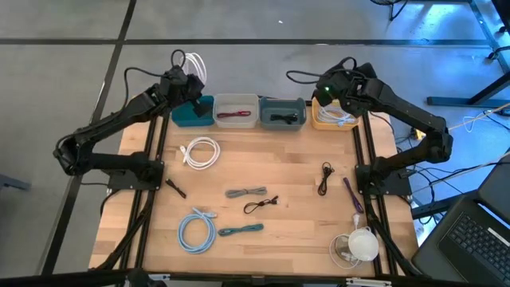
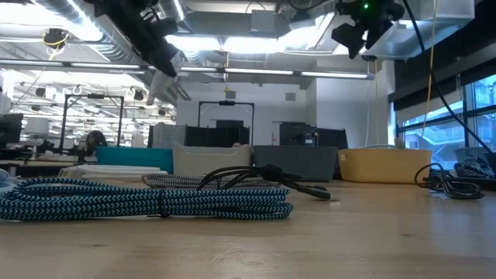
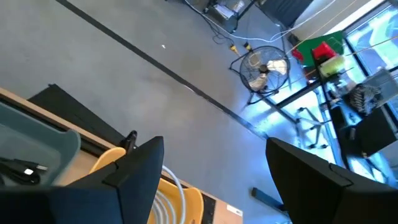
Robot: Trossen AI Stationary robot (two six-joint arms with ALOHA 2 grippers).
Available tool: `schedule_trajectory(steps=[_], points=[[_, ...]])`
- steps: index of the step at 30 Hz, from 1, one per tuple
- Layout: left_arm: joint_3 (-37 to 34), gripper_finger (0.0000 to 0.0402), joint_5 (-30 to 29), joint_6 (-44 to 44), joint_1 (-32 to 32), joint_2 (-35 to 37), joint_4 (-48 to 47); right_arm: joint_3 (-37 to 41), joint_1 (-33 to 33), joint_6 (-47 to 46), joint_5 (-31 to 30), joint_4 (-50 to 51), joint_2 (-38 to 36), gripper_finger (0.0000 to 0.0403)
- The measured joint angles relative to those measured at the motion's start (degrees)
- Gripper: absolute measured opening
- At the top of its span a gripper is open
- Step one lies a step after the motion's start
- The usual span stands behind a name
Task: Pick & Place USB Port
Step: Put the white HDMI cable into the blue bin
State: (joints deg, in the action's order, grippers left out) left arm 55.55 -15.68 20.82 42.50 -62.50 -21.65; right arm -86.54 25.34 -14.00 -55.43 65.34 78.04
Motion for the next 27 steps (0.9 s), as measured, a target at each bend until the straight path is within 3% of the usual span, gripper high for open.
schedule_trajectory(steps=[5,9,13,20,27], points=[[3.1,0.0011,13.6,-3.5,1.1,-0.6,-8.7,0.0,0.8,6.2,3.8,-4.7,0.0,0.0284],[7.7,0.0011,14.7,-6.7,1.2,-2.2,-21.0,0.0,1.2,10.2,8.2,-8.3,0.0,0.0284],[10.6,0.0011,8.7,-7.5,1.2,-4.1,-26.6,0.0,1.2,11.7,11.1,-9.8,0.0,0.0284],[8.5,0.0010,-8.9,-9.7,1.2,-7.7,-20.8,0.0,1.2,11.5,16.5,-9.9,0.0,0.0284],[4.7,0.0010,-14.2,-9.8,1.1,-16.4,-14.0,0.0,1.2,11.5,18.0,-9.8,0.0,0.0284]])
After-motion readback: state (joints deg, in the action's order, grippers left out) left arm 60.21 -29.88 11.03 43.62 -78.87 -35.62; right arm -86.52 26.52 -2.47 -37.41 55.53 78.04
